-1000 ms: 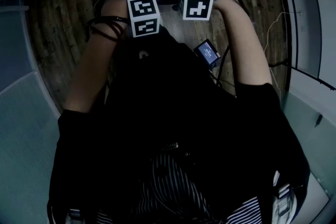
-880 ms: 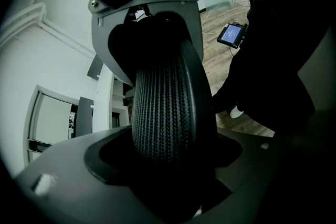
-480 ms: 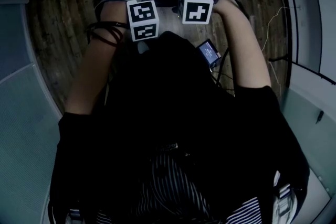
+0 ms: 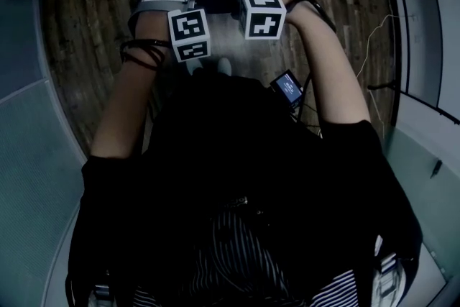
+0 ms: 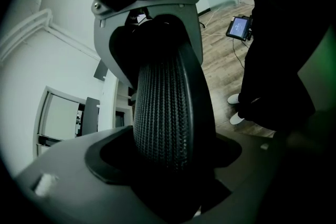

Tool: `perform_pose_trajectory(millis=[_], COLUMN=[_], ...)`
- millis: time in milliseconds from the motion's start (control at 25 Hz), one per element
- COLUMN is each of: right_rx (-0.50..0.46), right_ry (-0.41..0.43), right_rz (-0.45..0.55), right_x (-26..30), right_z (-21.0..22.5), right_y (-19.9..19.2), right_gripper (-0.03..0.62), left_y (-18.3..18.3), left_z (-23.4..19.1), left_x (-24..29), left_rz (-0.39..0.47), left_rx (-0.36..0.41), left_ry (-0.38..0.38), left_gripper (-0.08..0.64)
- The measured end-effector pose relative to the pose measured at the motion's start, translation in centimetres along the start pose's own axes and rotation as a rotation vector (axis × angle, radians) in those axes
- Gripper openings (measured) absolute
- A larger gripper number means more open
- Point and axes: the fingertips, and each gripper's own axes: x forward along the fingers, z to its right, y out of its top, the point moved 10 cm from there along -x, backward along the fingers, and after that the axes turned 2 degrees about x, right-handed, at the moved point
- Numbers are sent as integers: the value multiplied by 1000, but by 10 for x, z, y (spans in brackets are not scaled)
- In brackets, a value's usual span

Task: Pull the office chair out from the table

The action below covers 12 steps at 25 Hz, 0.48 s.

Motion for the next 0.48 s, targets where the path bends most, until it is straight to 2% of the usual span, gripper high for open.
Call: perform_pose_trajectory(millis=[120, 240, 360, 480], right_rx=[-5, 7, 58, 116], right_ry=[-80, -175, -207, -236], right_rz=[39, 67, 91, 169], right_x=[-5, -10, -27, -52], right_z=[9, 14, 11, 7], right_y=[-5, -8, -6, -3], right_gripper=[434, 434, 434, 434], left_y=[-1, -6, -13, -18], left_z=[-6, -9, -15, -24], left_x=[4, 7, -4, -31], left_rz=[-7, -9, 62, 149], left_rx=[16, 51, -16, -133], left_ry=[38, 53, 35, 40], left_gripper=[371, 409, 426, 414])
